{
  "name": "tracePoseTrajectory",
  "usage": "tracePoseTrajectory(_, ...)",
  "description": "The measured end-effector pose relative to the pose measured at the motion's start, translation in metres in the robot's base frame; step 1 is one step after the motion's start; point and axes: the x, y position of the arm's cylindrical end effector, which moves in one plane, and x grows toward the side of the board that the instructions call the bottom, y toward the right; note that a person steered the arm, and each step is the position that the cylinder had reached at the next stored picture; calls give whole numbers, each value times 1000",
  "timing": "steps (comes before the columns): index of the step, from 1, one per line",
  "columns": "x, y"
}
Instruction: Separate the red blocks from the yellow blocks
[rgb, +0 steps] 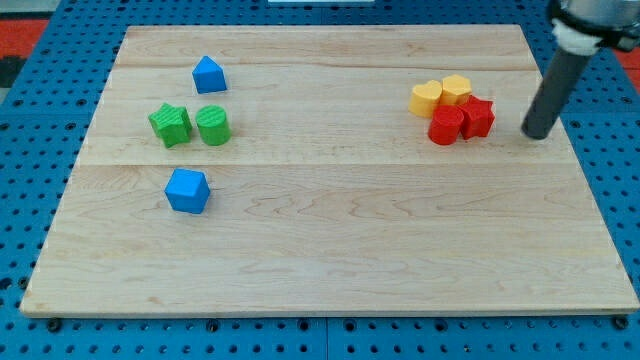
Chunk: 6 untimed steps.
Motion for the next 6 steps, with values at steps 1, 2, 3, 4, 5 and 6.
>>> tracePoseTrajectory(1, -30, -15)
tracePoseTrajectory(2, -28, -77)
tracePoseTrajectory(3, 3, -116)
tracePoseTrajectory(4, 27, -91)
tracePoseTrajectory(5, 50, -106)
tracePoseTrajectory(6, 43, -150)
